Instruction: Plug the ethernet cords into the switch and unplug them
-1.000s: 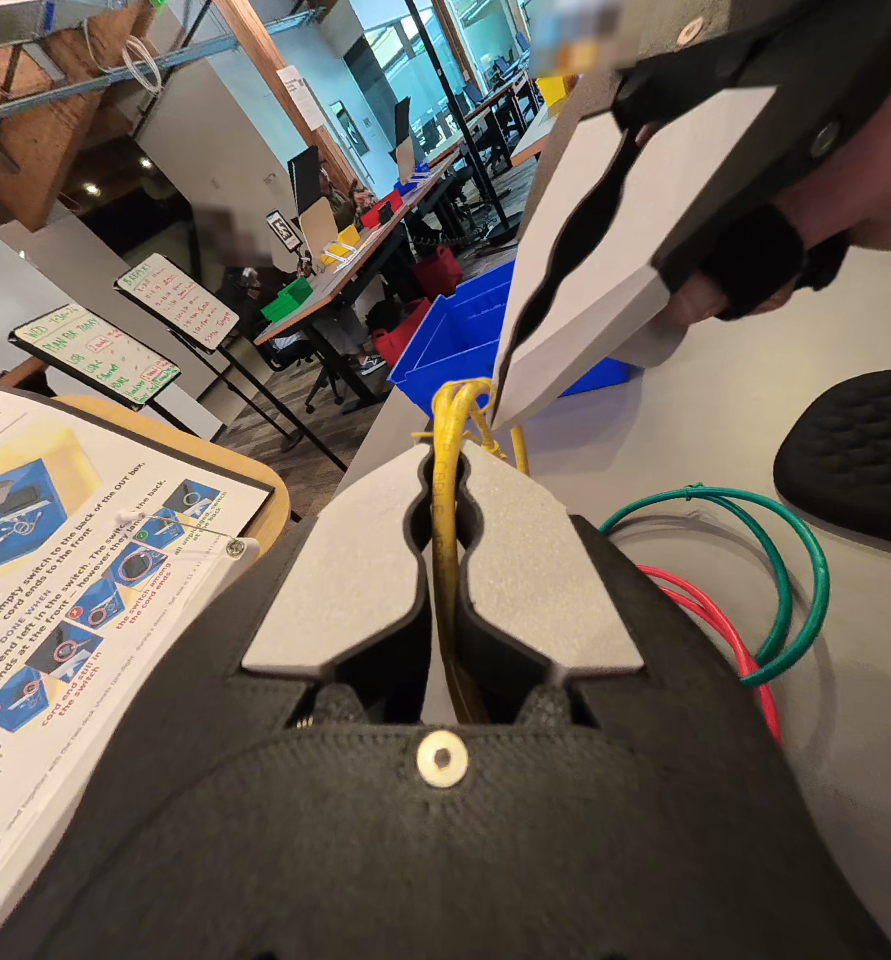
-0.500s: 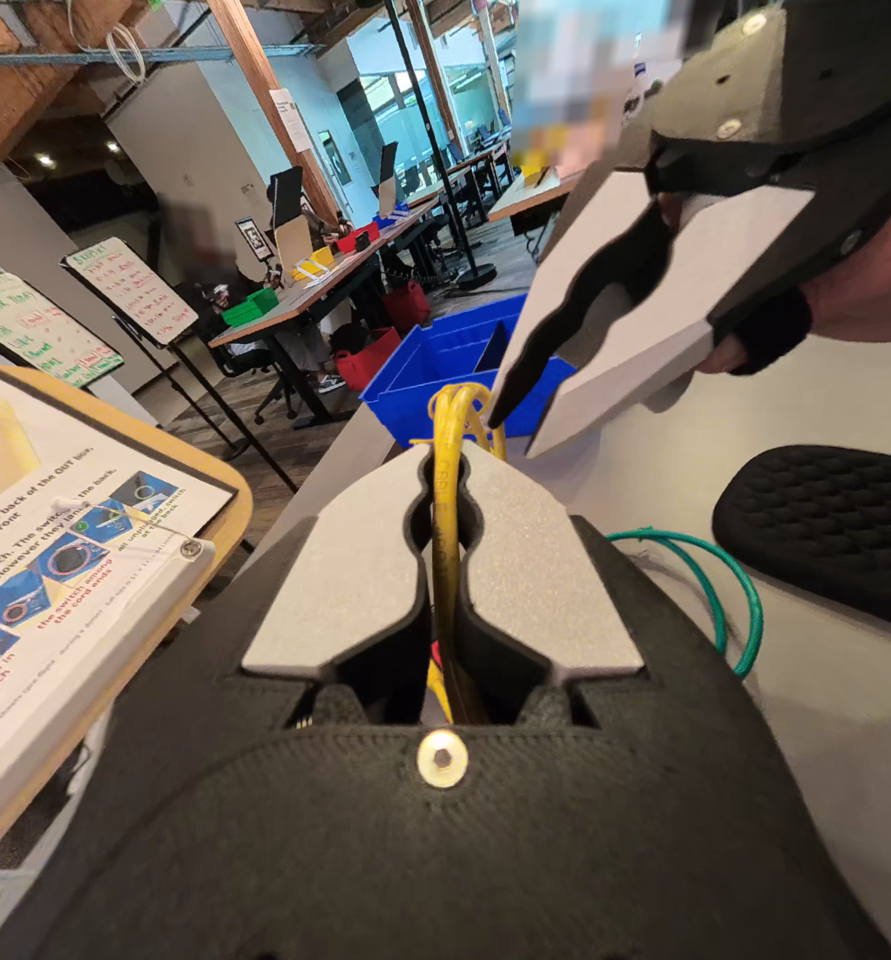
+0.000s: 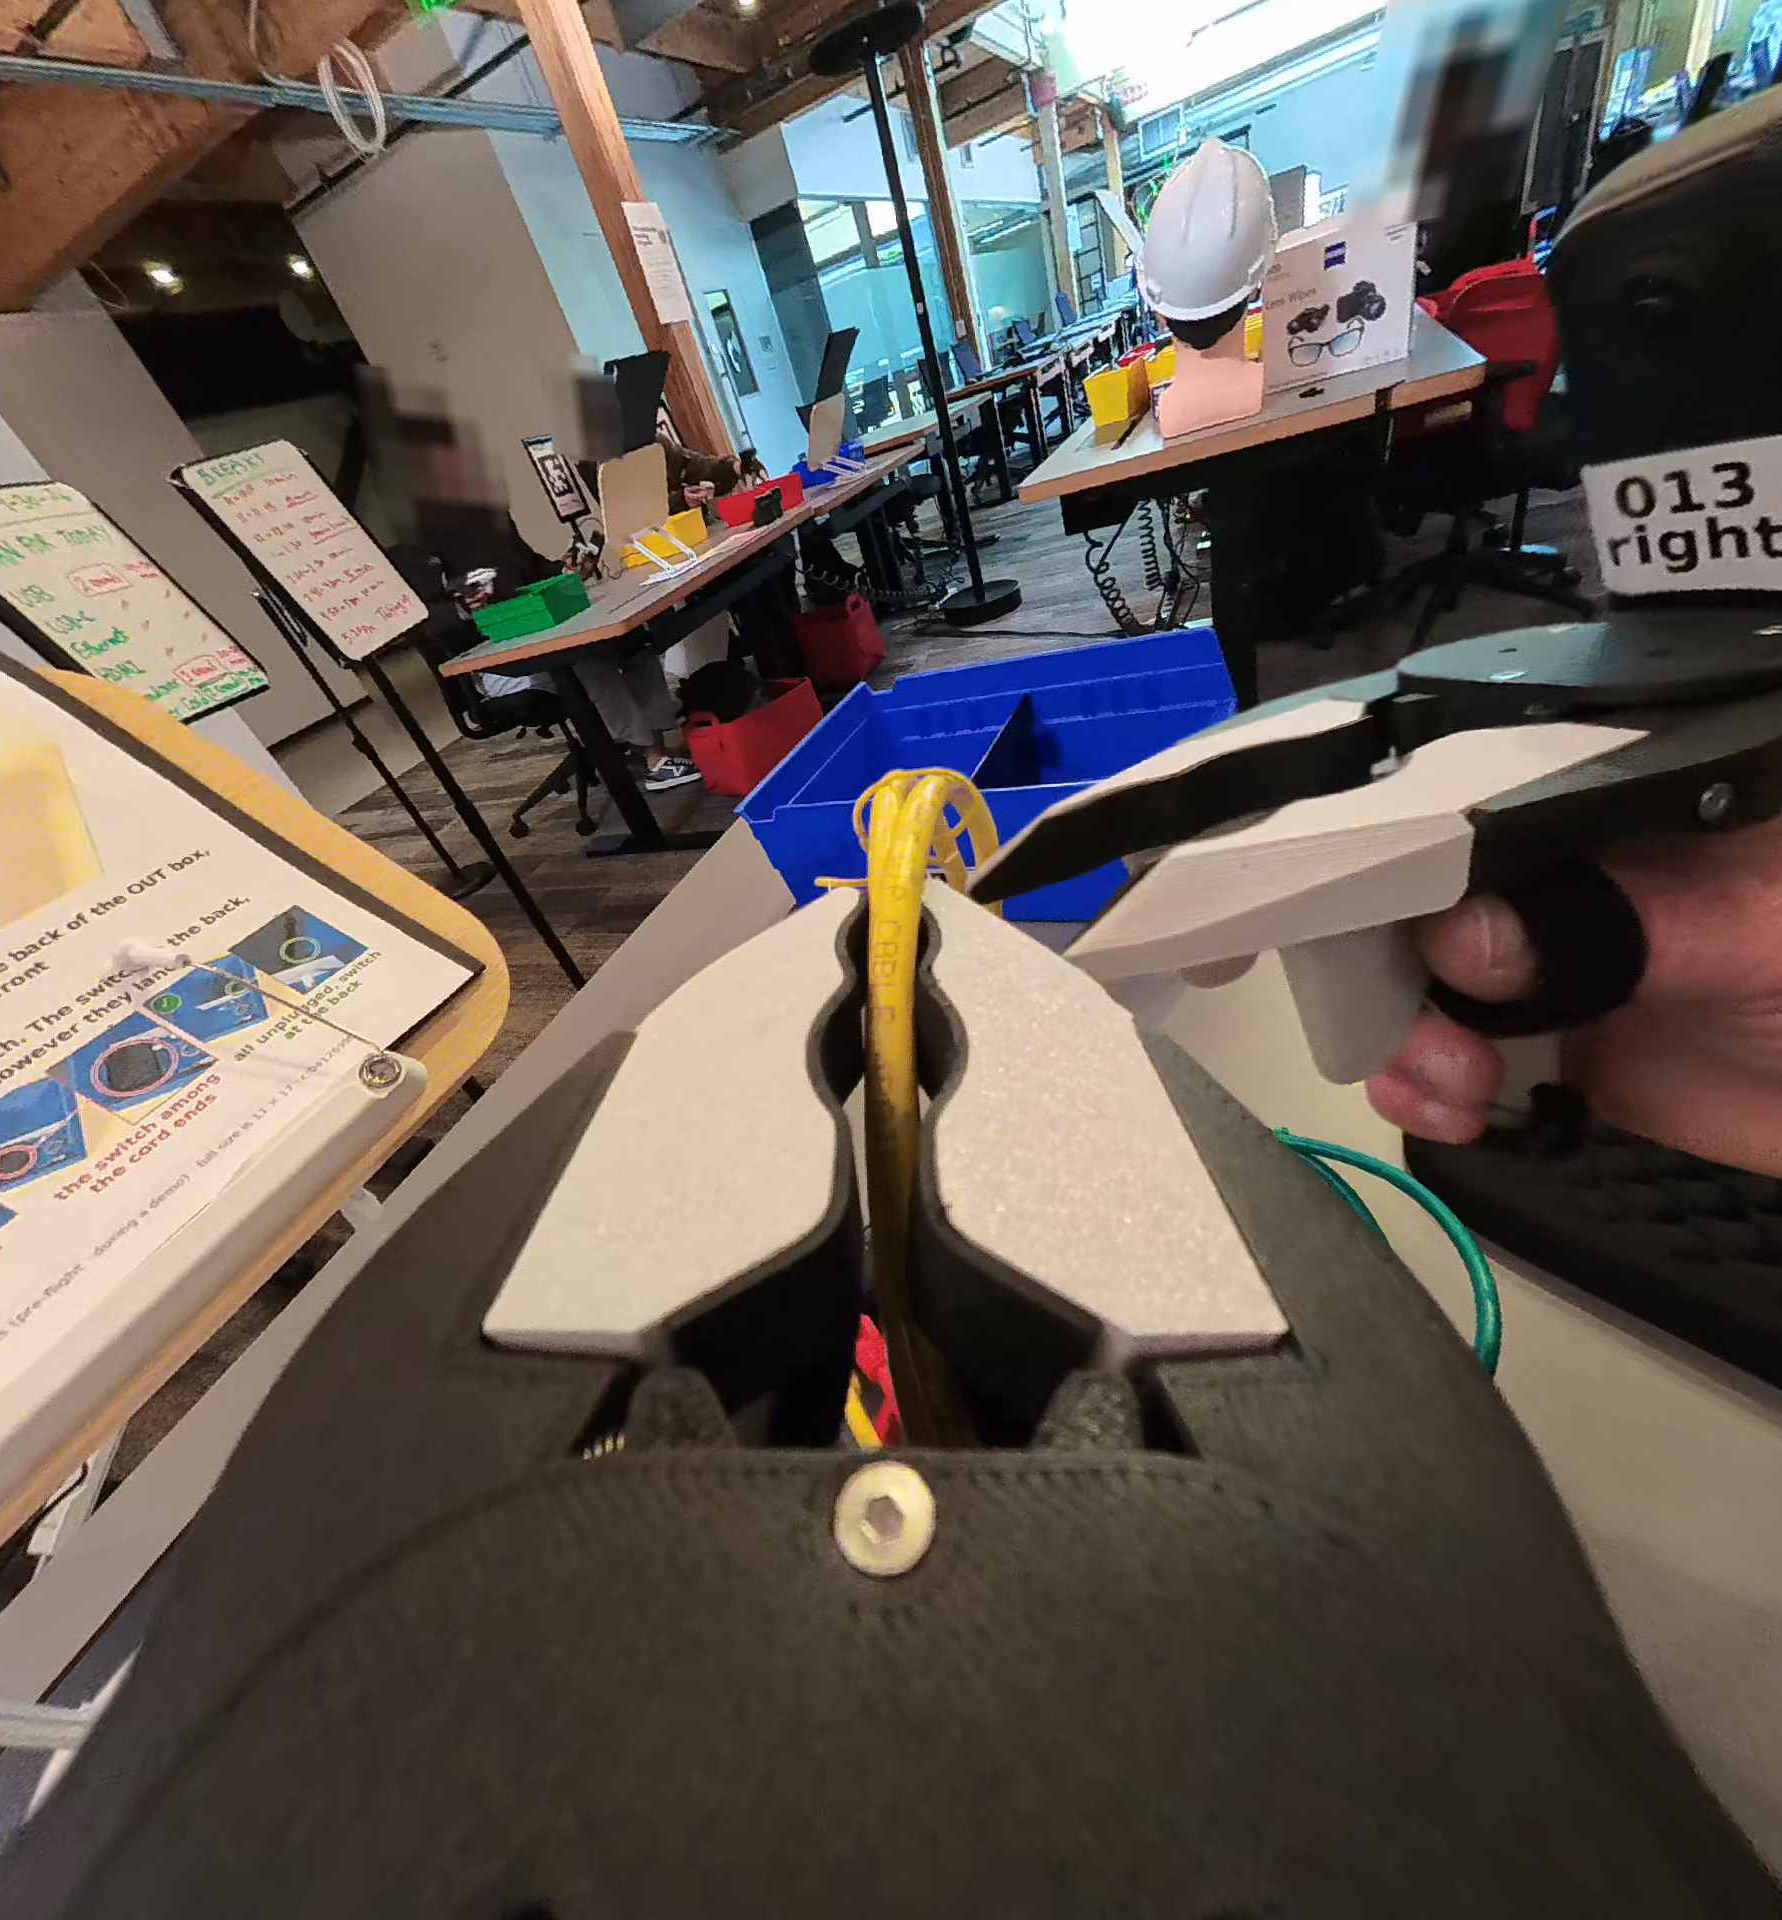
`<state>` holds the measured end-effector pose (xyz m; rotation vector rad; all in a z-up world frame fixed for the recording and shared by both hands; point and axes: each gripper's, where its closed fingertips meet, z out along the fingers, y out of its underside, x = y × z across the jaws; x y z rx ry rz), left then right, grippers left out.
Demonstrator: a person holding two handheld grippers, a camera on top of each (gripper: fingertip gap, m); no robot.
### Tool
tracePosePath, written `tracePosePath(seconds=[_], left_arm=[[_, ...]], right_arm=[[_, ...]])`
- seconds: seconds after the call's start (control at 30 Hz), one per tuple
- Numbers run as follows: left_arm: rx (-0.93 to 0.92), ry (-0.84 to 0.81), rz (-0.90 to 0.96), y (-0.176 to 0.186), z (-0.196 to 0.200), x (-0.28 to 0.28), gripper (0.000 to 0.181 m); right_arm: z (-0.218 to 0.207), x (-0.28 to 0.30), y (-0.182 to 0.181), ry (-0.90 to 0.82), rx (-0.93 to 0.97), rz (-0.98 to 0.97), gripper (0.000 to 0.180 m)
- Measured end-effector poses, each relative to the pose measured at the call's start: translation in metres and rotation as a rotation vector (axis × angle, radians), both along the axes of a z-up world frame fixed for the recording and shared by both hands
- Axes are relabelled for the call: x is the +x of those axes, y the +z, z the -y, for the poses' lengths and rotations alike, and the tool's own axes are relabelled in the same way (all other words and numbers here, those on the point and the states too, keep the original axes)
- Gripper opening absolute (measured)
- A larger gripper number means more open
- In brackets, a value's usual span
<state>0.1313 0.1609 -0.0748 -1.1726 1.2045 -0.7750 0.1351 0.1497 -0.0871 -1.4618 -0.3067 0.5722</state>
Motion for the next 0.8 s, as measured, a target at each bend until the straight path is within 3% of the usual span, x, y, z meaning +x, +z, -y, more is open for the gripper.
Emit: tracePosePath(seconds=[0.2,0.37,0.8], left_arm=[[-0.03,0.031,0.027,0.003,-0.002,0.0,0.004],[-0.06,0.038,0.043,0.004,-0.001,0.001,0.004],[-0.083,0.062,0.053,0.004,-0.003,0.001,0.004]], right_arm=[[-0.014,-0.003,-0.003,0.103,-0.045,-0.267,0.048],[-0.016,-0.002,0.012,0.187,0.076,-0.469,0.048],[-0.017,-0.003,0.03,0.223,0.202,-0.545,0.03]])
